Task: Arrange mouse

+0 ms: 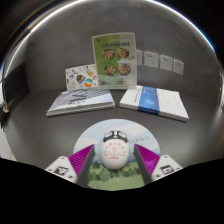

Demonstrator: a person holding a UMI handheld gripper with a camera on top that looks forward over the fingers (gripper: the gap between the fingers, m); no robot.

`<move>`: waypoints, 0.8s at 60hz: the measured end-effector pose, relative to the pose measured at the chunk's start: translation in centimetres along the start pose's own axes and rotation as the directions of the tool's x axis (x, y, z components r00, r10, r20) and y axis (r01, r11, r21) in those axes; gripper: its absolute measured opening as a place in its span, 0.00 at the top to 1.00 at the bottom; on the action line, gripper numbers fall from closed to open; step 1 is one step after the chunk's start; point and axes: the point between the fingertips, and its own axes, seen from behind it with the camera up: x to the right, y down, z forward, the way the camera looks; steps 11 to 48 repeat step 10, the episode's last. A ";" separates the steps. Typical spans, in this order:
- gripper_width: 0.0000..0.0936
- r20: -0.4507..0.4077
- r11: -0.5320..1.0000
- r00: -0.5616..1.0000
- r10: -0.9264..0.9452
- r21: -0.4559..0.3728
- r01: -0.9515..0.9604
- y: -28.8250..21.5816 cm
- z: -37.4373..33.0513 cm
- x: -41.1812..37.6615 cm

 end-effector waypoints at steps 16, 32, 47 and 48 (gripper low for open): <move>0.11 -0.005 0.999 0.999 0.032 0.034 -0.032 1.3 -4.5 0.9; 0.11 -0.005 0.999 0.999 0.032 0.034 -0.032 1.3 -4.5 0.9; 0.11 -0.005 0.999 0.999 0.032 0.034 -0.032 1.3 -4.5 0.9; 0.11 -0.005 0.999 0.999 0.032 0.034 -0.032 1.3 -4.5 0.9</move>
